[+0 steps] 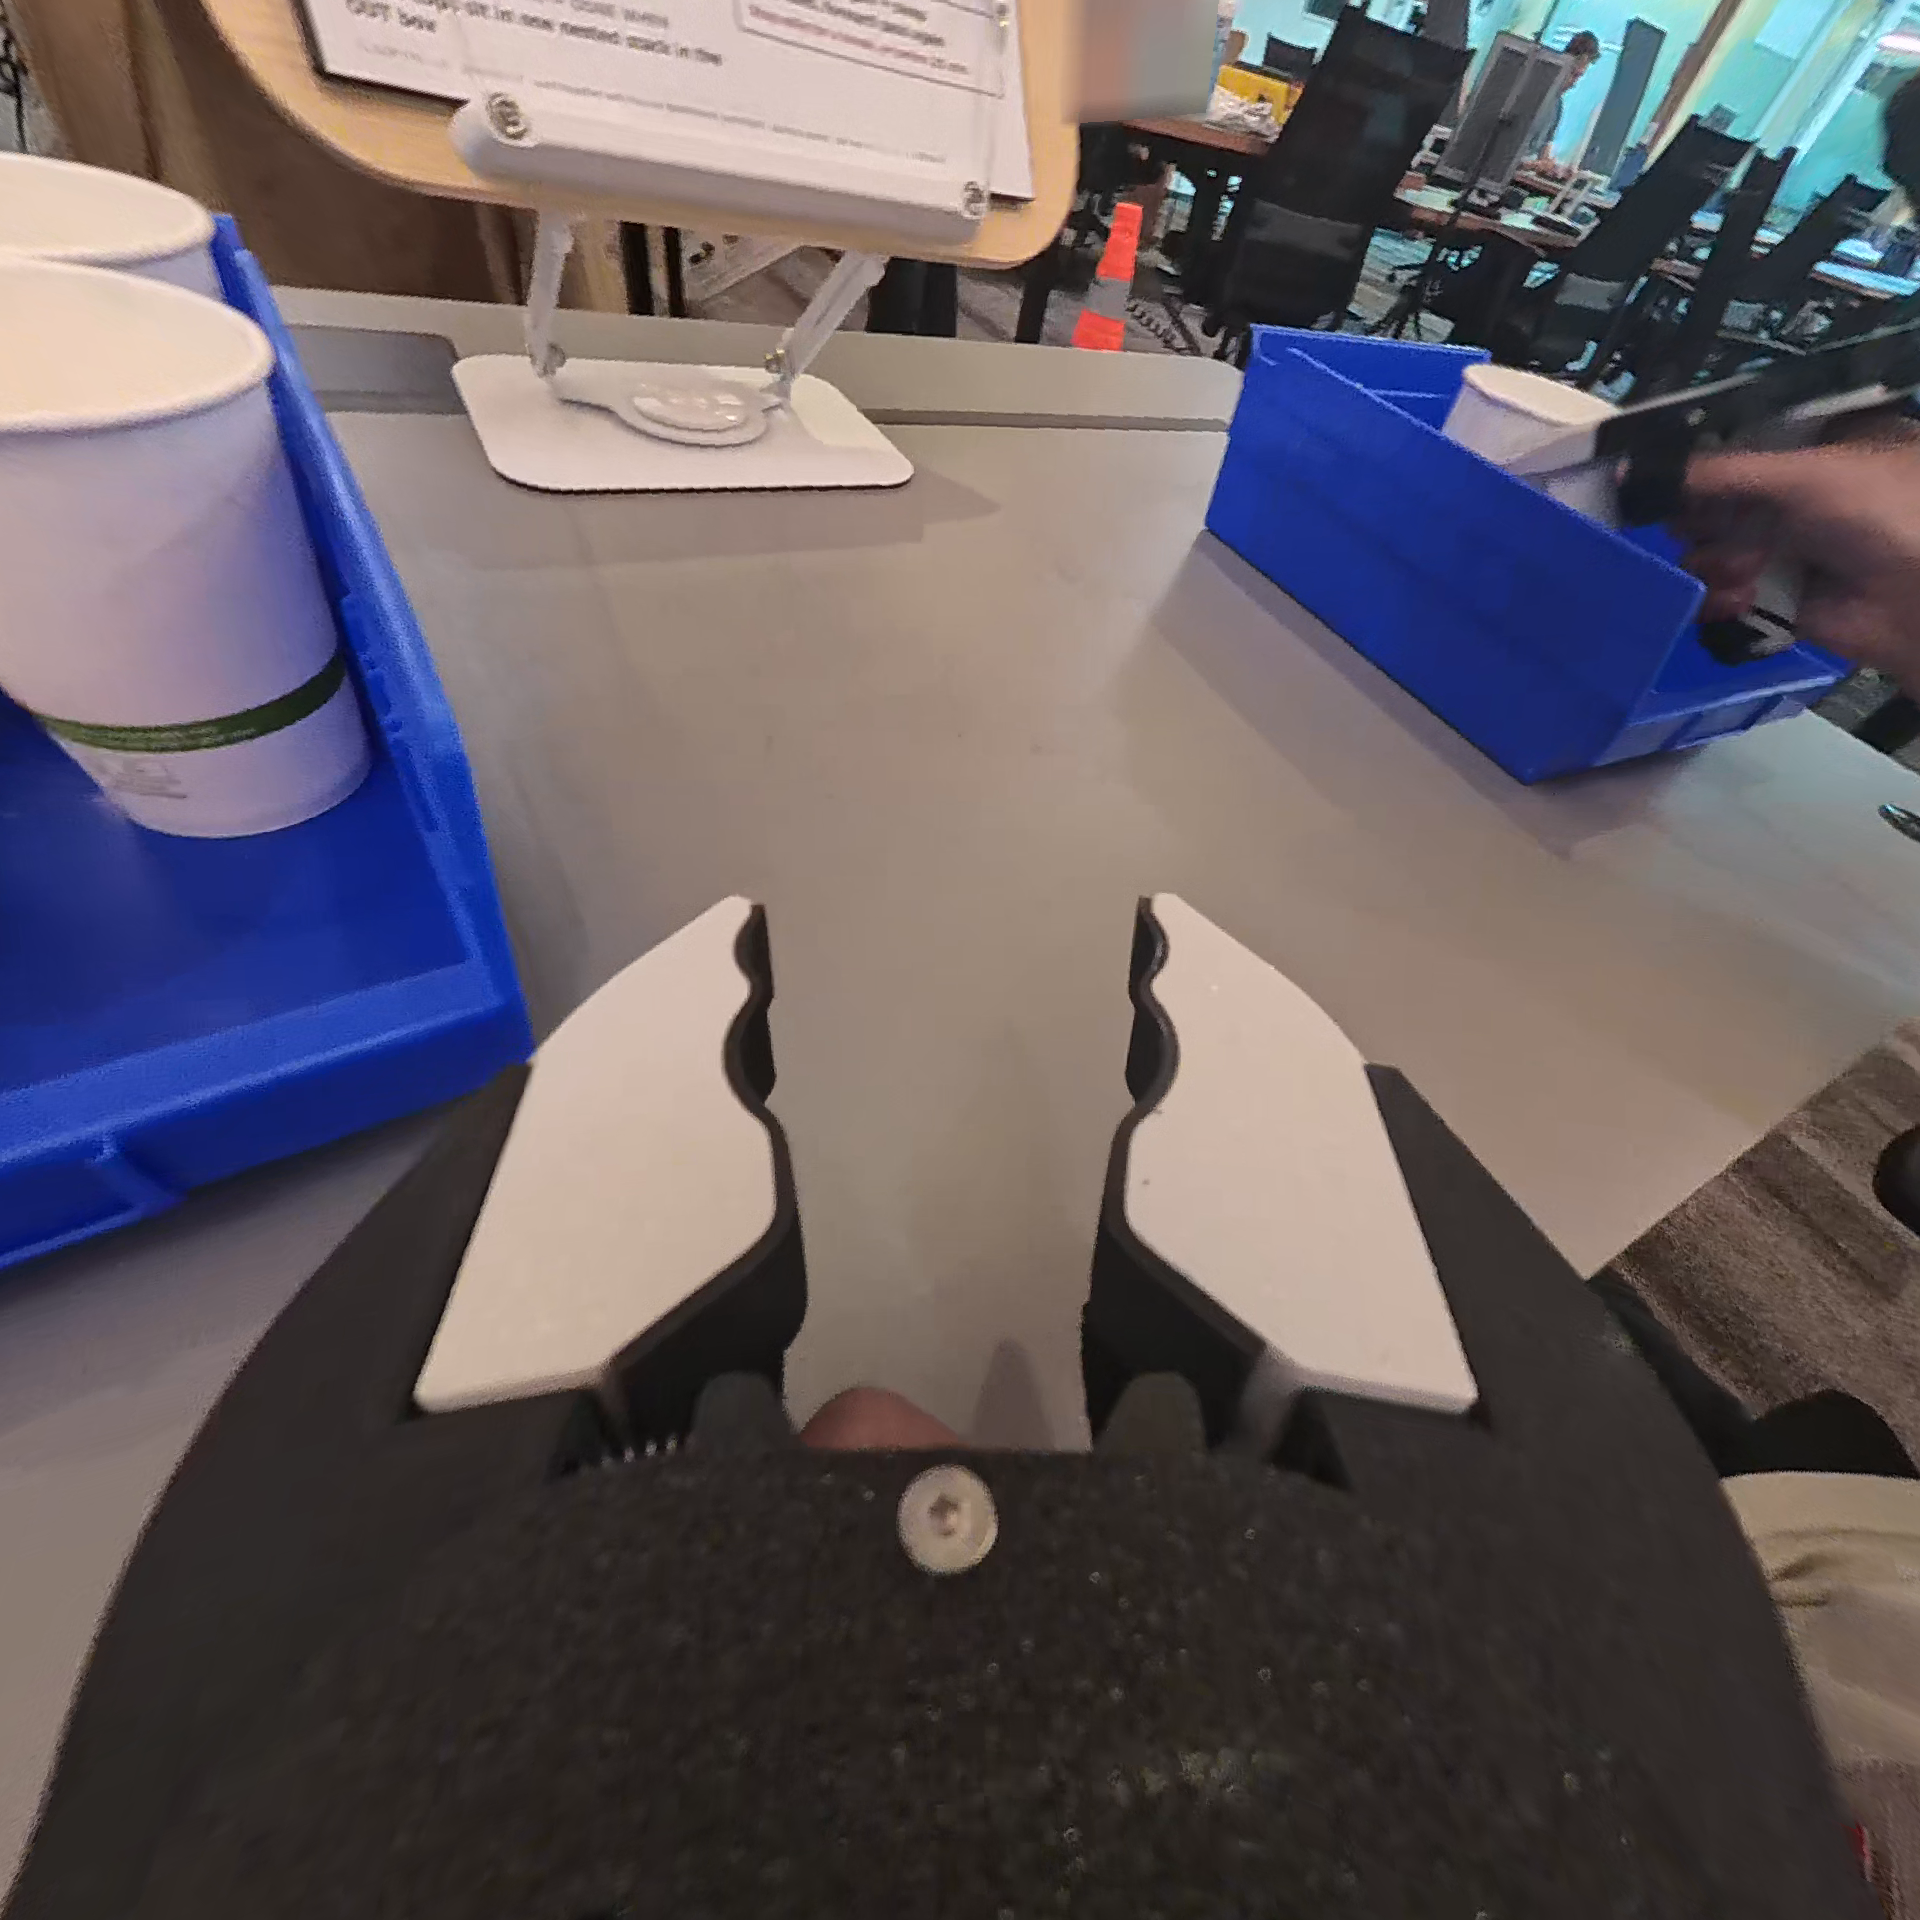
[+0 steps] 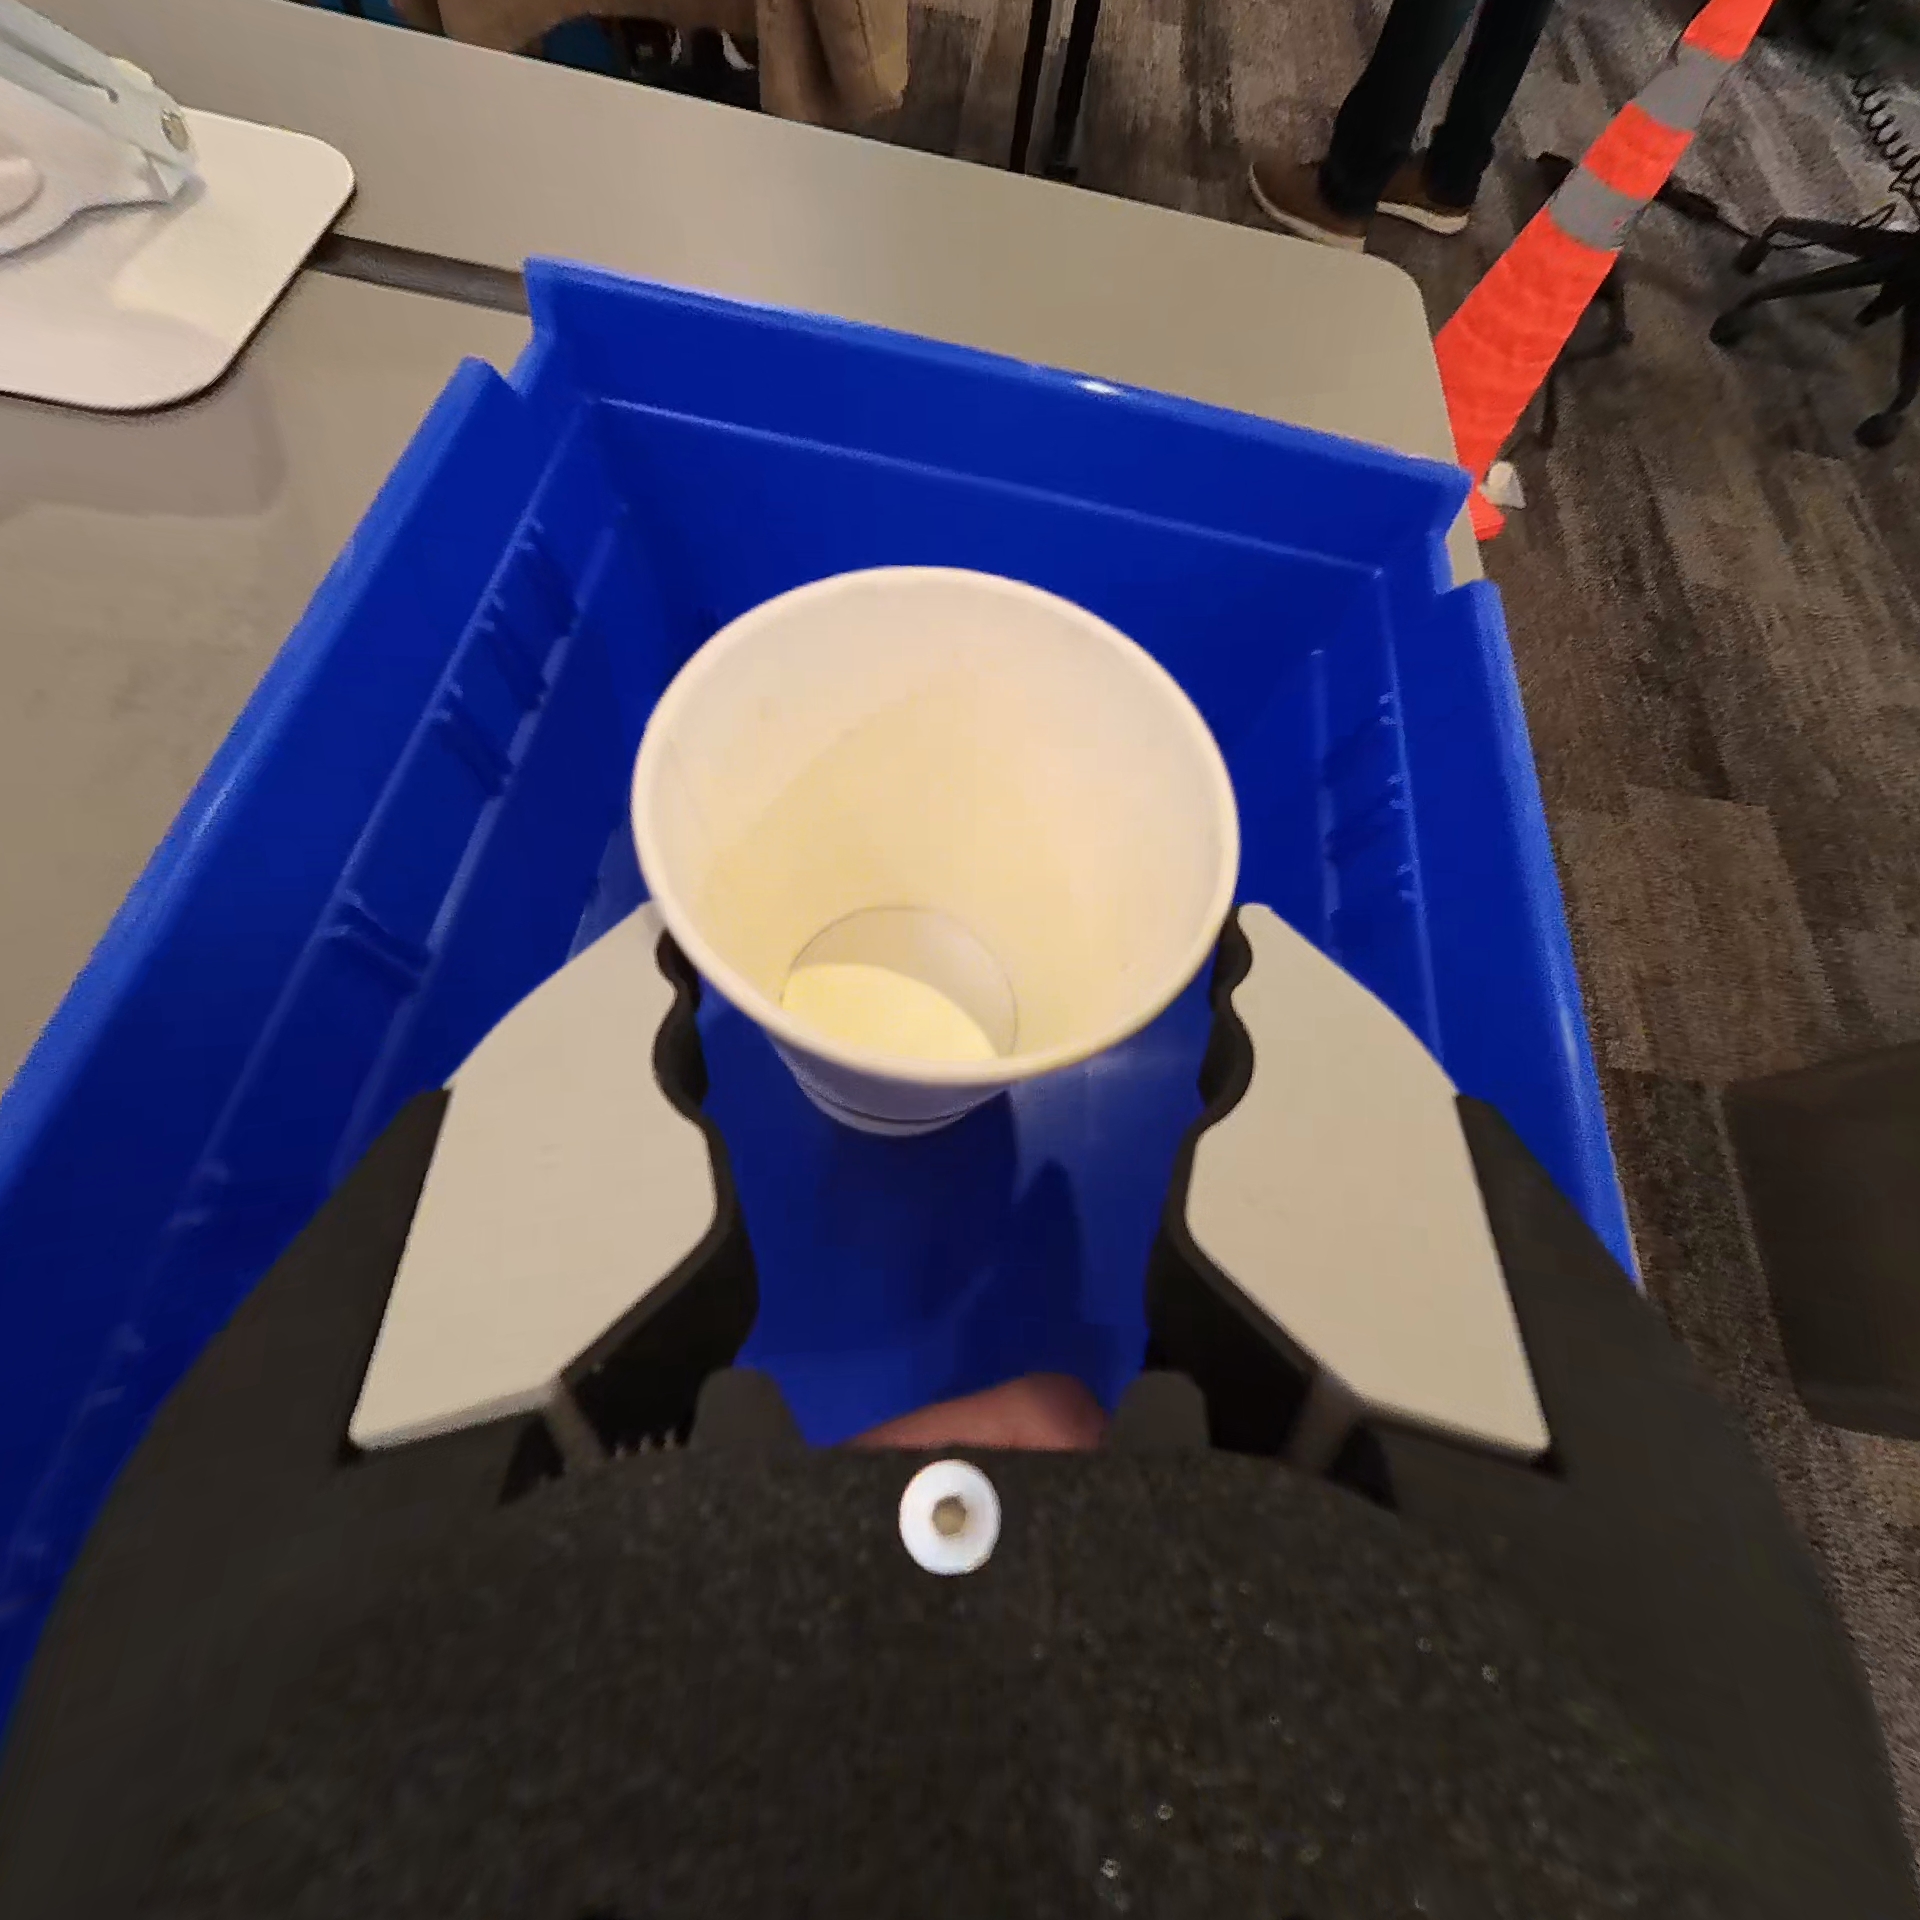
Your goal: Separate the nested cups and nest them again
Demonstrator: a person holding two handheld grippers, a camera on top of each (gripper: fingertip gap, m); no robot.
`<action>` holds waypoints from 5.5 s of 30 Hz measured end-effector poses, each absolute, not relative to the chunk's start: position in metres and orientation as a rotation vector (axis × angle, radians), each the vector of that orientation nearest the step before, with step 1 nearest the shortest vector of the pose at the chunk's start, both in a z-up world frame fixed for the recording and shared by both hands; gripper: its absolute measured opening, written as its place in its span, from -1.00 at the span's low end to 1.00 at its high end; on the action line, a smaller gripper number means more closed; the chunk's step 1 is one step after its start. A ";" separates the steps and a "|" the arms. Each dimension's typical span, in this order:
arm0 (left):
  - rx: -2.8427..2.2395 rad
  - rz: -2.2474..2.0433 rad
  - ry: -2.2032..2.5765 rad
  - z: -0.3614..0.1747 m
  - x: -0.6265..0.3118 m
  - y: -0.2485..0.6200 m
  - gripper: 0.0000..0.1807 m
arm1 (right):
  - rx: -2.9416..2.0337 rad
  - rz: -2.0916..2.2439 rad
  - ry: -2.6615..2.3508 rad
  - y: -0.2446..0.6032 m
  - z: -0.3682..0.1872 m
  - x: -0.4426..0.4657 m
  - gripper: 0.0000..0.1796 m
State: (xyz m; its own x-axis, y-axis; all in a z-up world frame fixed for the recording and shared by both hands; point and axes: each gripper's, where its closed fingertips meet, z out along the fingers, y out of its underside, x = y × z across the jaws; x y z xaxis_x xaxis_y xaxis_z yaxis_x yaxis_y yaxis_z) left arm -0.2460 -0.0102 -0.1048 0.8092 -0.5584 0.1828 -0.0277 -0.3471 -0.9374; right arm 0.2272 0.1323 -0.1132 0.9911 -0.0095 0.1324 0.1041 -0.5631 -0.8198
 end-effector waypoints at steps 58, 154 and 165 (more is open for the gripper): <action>-1.579 -0.661 1.499 -0.016 -0.195 -0.035 -0.13 | -1.482 0.746 -1.460 -0.044 -0.015 -0.138 0.08; -2.135 0.008 0.512 -0.115 -0.372 0.178 -0.12 | -1.826 0.905 -0.487 -0.072 -0.079 -0.034 -0.17; -1.837 -0.390 0.850 -0.008 -0.340 0.038 -0.12 | -1.763 0.843 -0.722 -0.048 -0.052 -0.010 -0.10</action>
